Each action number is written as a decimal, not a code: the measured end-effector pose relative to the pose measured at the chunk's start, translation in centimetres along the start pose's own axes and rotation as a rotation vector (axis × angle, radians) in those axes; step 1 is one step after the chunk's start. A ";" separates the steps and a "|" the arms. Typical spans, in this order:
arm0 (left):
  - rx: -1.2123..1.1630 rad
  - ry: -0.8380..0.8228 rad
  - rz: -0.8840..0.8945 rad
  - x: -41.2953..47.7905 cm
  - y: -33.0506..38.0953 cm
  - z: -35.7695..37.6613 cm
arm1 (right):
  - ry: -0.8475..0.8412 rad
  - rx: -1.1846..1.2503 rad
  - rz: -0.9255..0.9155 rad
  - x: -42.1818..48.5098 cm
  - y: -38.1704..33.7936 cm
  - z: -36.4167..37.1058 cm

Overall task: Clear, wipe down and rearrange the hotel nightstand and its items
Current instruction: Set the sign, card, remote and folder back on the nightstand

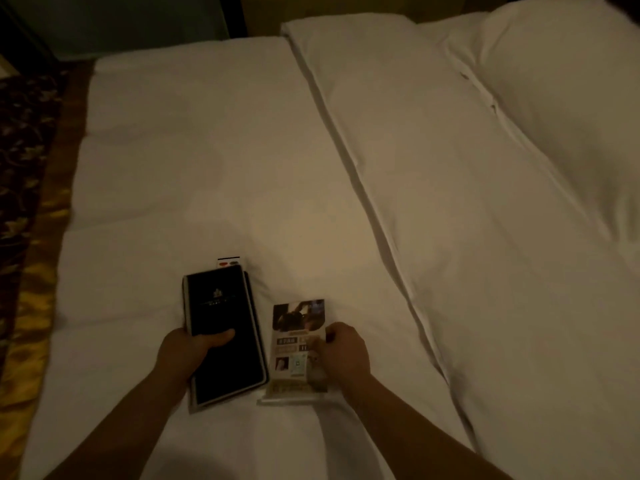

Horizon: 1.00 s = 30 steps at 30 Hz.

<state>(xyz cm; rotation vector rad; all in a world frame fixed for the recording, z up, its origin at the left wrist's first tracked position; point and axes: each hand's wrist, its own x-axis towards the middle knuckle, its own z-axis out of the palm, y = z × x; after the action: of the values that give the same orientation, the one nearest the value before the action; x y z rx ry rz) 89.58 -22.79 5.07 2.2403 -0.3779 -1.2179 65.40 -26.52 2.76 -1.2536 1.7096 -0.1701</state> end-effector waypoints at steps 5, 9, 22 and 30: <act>-0.222 -0.034 0.027 -1.5 1.3 1.4 | 0.043 0.055 -0.069 -1.2 -0.3 -3.4; -0.326 -0.110 0.071 -4.8 2.0 2.7 | 0.134 0.081 -0.138 -3.8 -0.5 -8.4; -0.271 -0.441 0.338 -22.6 11.4 5.3 | 0.457 0.115 -0.143 -20.9 -0.2 -25.9; -0.166 -0.632 0.429 -33.4 15.0 5.9 | 0.704 0.156 -0.082 -32.5 2.1 -31.4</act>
<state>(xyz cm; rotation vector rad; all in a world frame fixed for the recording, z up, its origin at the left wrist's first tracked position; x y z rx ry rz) 66.55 -20.57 34.11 1.4838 -0.9045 -1.6116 40.23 -12.48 37.60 -1.2221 2.1741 -0.8605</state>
